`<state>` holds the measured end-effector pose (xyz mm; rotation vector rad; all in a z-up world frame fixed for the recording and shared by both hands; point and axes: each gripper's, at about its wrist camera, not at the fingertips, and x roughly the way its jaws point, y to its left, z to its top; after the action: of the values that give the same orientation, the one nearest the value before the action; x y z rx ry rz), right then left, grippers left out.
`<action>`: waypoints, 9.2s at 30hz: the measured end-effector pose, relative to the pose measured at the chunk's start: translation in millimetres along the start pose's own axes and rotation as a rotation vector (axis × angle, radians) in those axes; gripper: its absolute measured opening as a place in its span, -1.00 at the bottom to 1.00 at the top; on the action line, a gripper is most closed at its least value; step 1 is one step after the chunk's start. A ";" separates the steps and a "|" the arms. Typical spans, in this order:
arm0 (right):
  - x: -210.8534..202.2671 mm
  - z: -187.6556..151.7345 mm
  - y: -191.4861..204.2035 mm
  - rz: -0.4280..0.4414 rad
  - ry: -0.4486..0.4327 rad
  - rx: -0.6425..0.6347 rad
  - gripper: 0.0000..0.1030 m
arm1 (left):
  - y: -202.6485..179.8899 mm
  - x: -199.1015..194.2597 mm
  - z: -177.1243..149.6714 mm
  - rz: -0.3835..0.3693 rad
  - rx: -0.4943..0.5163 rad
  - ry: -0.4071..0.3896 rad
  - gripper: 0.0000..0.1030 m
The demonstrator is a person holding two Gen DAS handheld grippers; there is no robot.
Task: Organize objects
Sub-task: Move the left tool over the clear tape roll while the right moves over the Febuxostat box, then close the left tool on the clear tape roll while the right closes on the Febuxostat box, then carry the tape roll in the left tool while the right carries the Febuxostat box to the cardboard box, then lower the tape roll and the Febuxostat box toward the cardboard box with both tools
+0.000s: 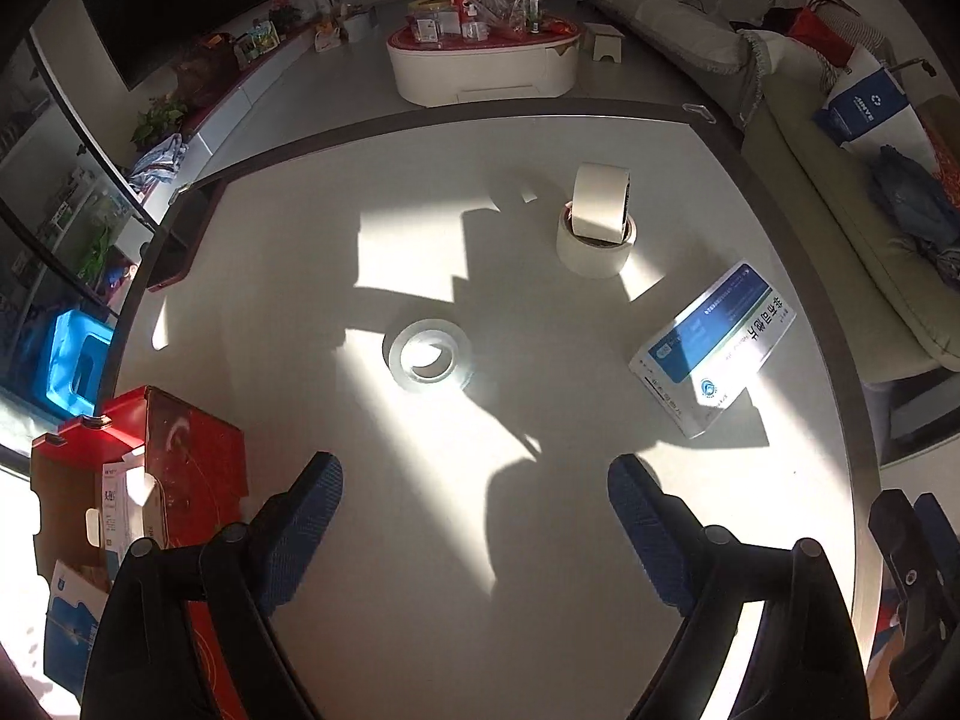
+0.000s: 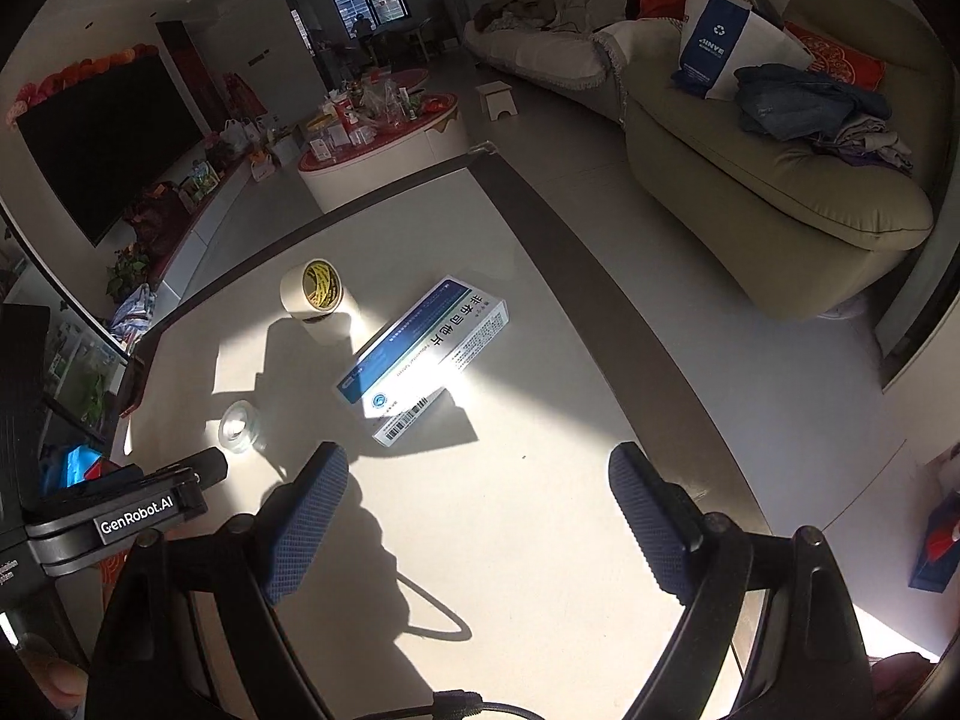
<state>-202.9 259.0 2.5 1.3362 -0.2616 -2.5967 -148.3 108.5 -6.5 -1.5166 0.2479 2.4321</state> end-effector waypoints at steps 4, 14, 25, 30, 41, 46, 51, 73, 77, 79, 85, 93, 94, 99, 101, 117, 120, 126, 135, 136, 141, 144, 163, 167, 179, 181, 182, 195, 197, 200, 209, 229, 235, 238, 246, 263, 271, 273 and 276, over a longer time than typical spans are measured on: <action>17.1 8.1 0.5 -0.007 0.011 -0.017 0.71 | 9.4 35.4 20.6 0.007 -0.050 0.034 0.81; 64.0 31.5 12.6 -0.016 0.083 -0.041 0.71 | 40.6 93.6 51.1 0.003 -0.151 0.105 0.81; 111.1 50.4 35.3 -0.042 0.212 0.013 0.71 | 25.0 102.3 50.6 -0.022 -0.071 0.119 0.83; 129.1 48.2 48.3 -0.071 0.248 -0.019 0.71 | 29.3 101.7 43.0 -0.054 -0.091 0.122 0.91; 158.2 55.6 57.7 -0.095 0.327 0.023 0.99 | 29.4 98.2 41.3 -0.013 -0.178 0.109 0.86; 167.7 59.9 60.3 -0.142 0.365 0.048 1.00 | 33.7 100.3 44.3 -0.011 -0.172 0.107 0.88; 168.6 52.2 72.2 -0.198 0.376 -0.046 0.96 | 31.0 97.5 41.6 0.002 -0.124 0.089 0.88; 42.2 -0.8 28.1 -0.041 0.233 -0.137 0.18 | 15.7 66.4 7.7 -0.050 -0.112 0.094 0.03; 13.9 -8.1 25.4 -0.027 0.185 -0.154 0.18 | 19.9 48.7 -6.2 -0.059 -0.125 0.071 0.03; 3.2 -13.0 25.7 -0.018 0.167 -0.159 0.18 | 21.6 38.2 -14.3 -0.064 -0.125 0.055 0.03; -19.4 -48.4 38.7 0.005 0.119 -0.163 0.18 | 27.7 4.0 -42.5 -0.057 -0.119 0.006 0.03; -52.7 -81.3 46.3 0.040 0.072 -0.160 0.18 | 38.2 -49.0 -77.4 -0.061 -0.091 -0.072 0.03; -57.5 -84.3 47.0 0.040 0.065 -0.162 0.18 | 39.8 -56.3 -82.3 -0.063 -0.087 -0.085 0.03; -83.1 -100.6 55.1 0.061 0.035 -0.172 0.18 | 45.0 -90.4 -103.4 -0.070 -0.069 -0.140 0.03; -93.6 -106.0 59.6 0.069 0.020 -0.179 0.18 | 48.5 -102.8 -111.4 -0.073 -0.067 -0.159 0.03; -152.4 -143.8 109.7 0.153 -0.043 -0.271 0.18 | 81.8 -166.9 -163.6 -0.035 -0.072 -0.264 0.03; -161.1 -147.5 122.6 0.173 -0.053 -0.297 0.18 | 89.5 -171.3 -170.3 -0.016 -0.084 -0.273 0.03; -175.3 -151.8 146.7 0.204 -0.073 -0.338 0.18 | 110.6 -179.8 -183.1 -0.002 -0.131 -0.285 0.03; -187.1 -156.0 184.2 0.255 -0.084 -0.404 0.18 | 142.7 -191.8 -200.6 0.041 -0.195 -0.310 0.03; -188.4 -157.0 190.0 0.263 -0.083 -0.414 0.18 | 146.7 -192.5 -202.2 0.048 -0.202 -0.313 0.03; -194.2 -164.0 219.2 0.307 -0.083 -0.474 0.18 | 172.2 -197.8 -211.9 0.081 -0.250 -0.322 0.03; -198.9 -169.3 238.2 0.333 -0.095 -0.516 0.18 | 188.1 -202.2 -219.3 0.103 -0.282 -0.329 0.03; -231.1 -201.6 283.7 0.337 -0.284 -0.662 0.18 | 239.0 -215.4 -256.9 0.191 -0.408 -0.370 0.03; -234.0 -206.0 288.1 0.343 -0.292 -0.669 0.18 | 239.2 -213.0 -260.1 0.186 -0.418 -0.366 0.03; -232.6 -221.1 282.6 0.369 -0.294 -0.640 0.18 | 240.6 -199.8 -274.9 0.189 -0.446 -0.328 0.03; -232.4 -221.9 282.0 0.372 -0.295 -0.635 0.18 | 239.8 -200.4 -274.5 0.190 -0.446 -0.331 0.03; -232.4 -221.9 281.7 0.373 -0.297 -0.633 0.18 | 239.9 -200.6 -274.0 0.190 -0.444 -0.332 0.03; -232.3 -226.7 277.6 0.391 -0.292 -0.615 0.18 | 236.1 -199.3 -270.0 0.210 -0.434 -0.325 0.03; -232.2 -227.5 277.2 0.393 -0.288 -0.615 0.18 | 234.7 -198.2 -269.8 0.222 -0.427 -0.319 0.04; -231.6 -227.3 276.3 0.395 -0.288 -0.611 0.18 | 232.6 -196.5 -268.4 0.253 -0.415 -0.312 0.03; -226.4 -226.9 277.0 0.391 -0.267 -0.605 0.18 | 229.6 -198.6 -266.0 0.293 -0.408 -0.324 0.04; -232.8 -223.0 279.3 0.383 -0.277 -0.592 0.18 | 235.6 -204.9 -270.0 0.297 -0.443 -0.361 0.04; -236.3 -223.3 287.0 0.390 -0.256 -0.612 0.18 | 239.4 -201.6 -276.8 0.288 -0.463 -0.353 0.04; -238.2 -223.1 291.3 0.394 -0.264 -0.628 0.18 | 238.4 -199.0 -275.7 0.288 -0.454 -0.345 0.04; -222.4 -221.8 289.2 0.396 -0.231 -0.610 0.18 | 239.2 -191.8 -273.7 0.286 -0.461 -0.325 0.04; -196.3 -225.8 297.8 0.419 -0.194 -0.599 0.18 | 246.9 -176.2 -262.8 0.284 -0.461 -0.279 0.04; -186.1 -218.1 304.2 0.413 -0.196 -0.579 0.18 | 256.8 -177.7 -260.3 0.306 -0.460 -0.282 0.04; -183.5 -216.1 305.6 0.403 -0.197 -0.574 0.18 | 261.8 -176.9 -260.4 0.317 -0.465 -0.277 0.04; -179.4 -211.3 306.9 0.383 -0.199 -0.564 0.18 | 267.1 -175.2 -259.6 0.335 -0.460 -0.274 0.04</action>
<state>103.4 -1.8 98.3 0.7501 0.1655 -2.2341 63.7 -241.4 38.2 -1.3607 -0.1374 3.0917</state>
